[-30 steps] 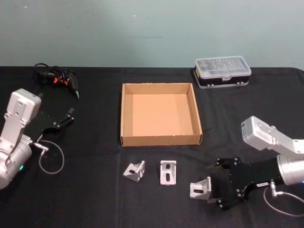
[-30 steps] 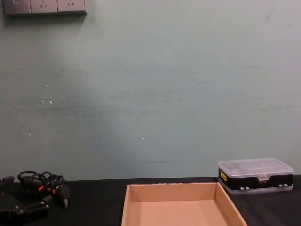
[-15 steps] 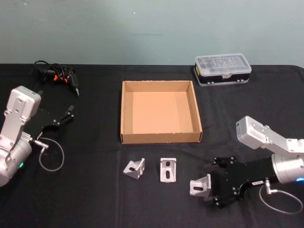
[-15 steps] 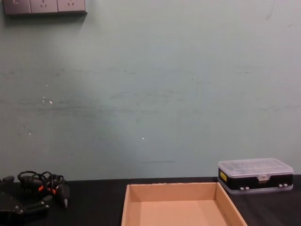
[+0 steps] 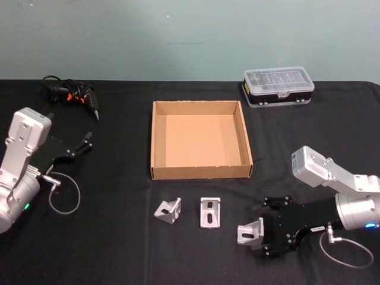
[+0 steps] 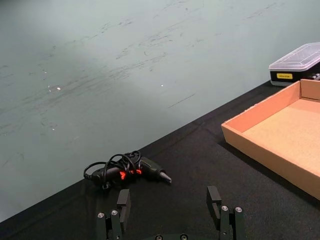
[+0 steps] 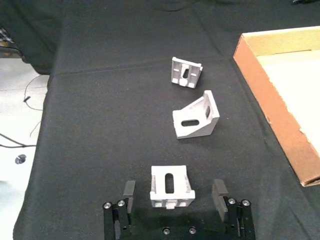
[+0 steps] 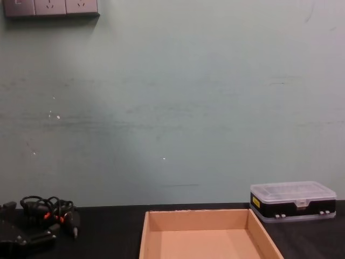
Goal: Use one hand to pick up the angle iron from the table and place it into the box.
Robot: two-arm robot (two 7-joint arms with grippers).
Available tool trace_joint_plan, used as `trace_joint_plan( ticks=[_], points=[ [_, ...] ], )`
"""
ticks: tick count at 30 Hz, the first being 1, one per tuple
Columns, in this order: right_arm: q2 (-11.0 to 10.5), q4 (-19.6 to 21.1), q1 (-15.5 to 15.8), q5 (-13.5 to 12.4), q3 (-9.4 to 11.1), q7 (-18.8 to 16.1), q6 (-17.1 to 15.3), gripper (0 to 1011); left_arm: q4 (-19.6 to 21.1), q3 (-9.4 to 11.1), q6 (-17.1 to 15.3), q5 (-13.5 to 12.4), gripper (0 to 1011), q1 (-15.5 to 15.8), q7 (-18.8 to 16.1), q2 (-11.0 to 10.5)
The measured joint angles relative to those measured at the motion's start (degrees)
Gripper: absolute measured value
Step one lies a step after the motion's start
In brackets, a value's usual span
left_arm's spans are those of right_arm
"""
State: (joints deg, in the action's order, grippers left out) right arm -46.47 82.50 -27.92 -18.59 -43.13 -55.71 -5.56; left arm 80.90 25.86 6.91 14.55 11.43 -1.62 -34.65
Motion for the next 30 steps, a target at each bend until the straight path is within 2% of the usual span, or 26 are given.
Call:
trace_joint_plan(
  ticks=[3,7,9,12,17,18,27,30],
  points=[
    [0.01,0.03,0.05,-0.03,-0.2,-0.18,0.01,947,0.0,0.0,0.0,0.0,1000,0.0,0.0,0.0],
    [-0.1,0.24,0.22,-0.2,-0.34,-0.37,0.08,817,0.0,0.0,0.0,0.0,1000,0.0,0.0,0.0],
    [-0.2,0.41,0.27,-0.23,-0.38,-0.45,0.09,788,0.0,0.0,0.0,0.0,1000,0.0,0.0,0.0],
    [-0.32,0.64,0.34,-0.26,-0.39,-0.42,0.1,669,0.0,0.0,0.0,0.0,1000,0.0,0.0,0.0],
    [-0.52,0.98,0.47,-0.26,-0.39,-0.31,0.1,538,0.0,0.0,0.0,0.0,1000,0.0,0.0,0.0],
    [-0.55,1.02,0.49,-0.24,-0.39,-0.26,0.1,473,0.0,0.0,0.0,0.0,1000,0.0,0.0,0.0],
    [-0.8,1.34,0.77,-0.23,-0.01,0.42,0.34,450,0.0,0.0,0.0,0.0,1000,0.0,0.0,0.0],
    [-1.19,2.18,1.48,-0.91,1.13,1.79,0.67,450,0.0,0.0,0.0,0.0,1000,0.0,0.0,0.0]
  ],
)
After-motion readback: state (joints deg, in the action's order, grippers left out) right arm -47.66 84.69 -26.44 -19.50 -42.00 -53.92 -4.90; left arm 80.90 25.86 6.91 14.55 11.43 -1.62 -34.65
